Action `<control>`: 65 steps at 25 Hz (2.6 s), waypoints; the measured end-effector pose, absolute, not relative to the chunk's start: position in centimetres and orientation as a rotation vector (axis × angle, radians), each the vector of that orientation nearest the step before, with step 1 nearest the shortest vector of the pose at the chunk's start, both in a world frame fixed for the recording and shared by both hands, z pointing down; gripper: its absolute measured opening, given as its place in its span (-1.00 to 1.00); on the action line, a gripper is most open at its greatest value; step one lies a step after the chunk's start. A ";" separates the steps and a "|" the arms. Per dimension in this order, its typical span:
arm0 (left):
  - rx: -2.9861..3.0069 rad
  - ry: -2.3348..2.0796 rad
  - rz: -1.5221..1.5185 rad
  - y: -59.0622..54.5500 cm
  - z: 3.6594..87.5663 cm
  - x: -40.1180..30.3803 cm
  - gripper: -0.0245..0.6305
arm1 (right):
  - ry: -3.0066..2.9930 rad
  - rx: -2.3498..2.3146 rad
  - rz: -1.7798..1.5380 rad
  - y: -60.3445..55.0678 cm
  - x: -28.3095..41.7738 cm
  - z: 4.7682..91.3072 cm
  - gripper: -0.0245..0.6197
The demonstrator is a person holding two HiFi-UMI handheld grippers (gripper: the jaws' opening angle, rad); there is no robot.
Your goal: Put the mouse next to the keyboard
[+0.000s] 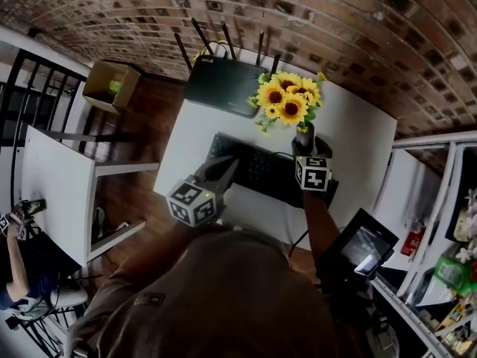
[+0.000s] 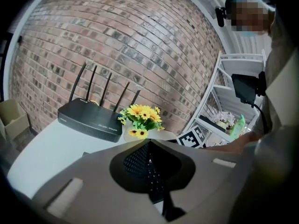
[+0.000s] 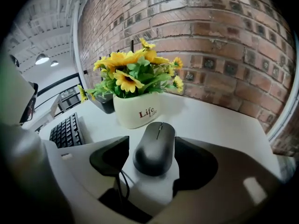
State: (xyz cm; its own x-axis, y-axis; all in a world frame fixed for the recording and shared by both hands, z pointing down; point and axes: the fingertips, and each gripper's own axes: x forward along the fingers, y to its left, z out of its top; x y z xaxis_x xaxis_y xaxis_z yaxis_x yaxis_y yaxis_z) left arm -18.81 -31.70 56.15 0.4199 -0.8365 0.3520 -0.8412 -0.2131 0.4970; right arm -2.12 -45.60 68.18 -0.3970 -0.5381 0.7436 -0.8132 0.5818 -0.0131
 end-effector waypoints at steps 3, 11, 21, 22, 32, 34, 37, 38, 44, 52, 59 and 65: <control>2.029 -1.432 0.001 -31.8 56.0 -19.2 -0.94 | -2.075 1.051 0.502 -45.8 -2.3 69.2 0.04; 2.001 -1.448 -0.010 -31.7 56.1 -19.5 -0.94 | -2.062 1.043 0.534 -46.5 -2.4 70.2 0.05; 2.016 -1.435 -0.006 -31.7 55.9 -18.9 -0.94 | -2.068 1.029 0.565 -46.5 -1.8 70.3 0.07; 2.016 -1.435 -0.007 -31.8 55.9 -18.9 -0.94 | -2.065 1.026 0.562 -46.5 -1.8 70.4 0.08; 2.006 -1.454 -0.024 -31.5 55.7 -19.8 -0.94 | -2.038 1.051 0.574 -46.5 -1.6 70.3 0.06; 2.010 -1.453 -0.027 -31.4 55.7 -19.9 -0.94 | -2.048 1.063 0.570 -46.4 -1.5 69.8 0.05; 2.023 -1.439 -0.032 -31.2 55.6 -19.6 -0.94 | -2.067 1.089 0.558 -46.3 -1.2 68.4 0.05; 2.030 -1.430 -0.034 -31.2 55.5 -19.4 -0.94 | -2.073 1.102 0.553 -46.2 -0.9 67.8 0.05; 2.120 -1.337 -0.048 -31.9 54.8 -17.6 -0.94 | -2.102 1.230 0.504 -45.3 1.5 62.9 0.06; 2.232 -1.209 -0.059 -32.0 53.4 -15.4 -0.94 | -2.057 1.430 0.491 -40.6 6.8 58.1 0.06; 2.310 -1.047 -0.046 -30.7 52.8 -12.6 -0.94 | -1.914 1.599 0.537 -34.0 12.7 56.7 0.06; 2.333 -0.991 -0.039 -29.4 52.7 -9.5 -0.94 | -1.847 1.665 0.564 -30.8 17.1 57.0 0.06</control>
State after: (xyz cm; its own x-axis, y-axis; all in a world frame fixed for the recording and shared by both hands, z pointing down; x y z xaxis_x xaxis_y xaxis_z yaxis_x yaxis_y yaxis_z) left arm -9.51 -29.37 52.68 0.7212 -0.6642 0.1969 -0.6466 -0.5434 0.5353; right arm 17.13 -30.78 56.97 -0.0498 -0.7420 0.6685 -0.9889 0.1303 0.0709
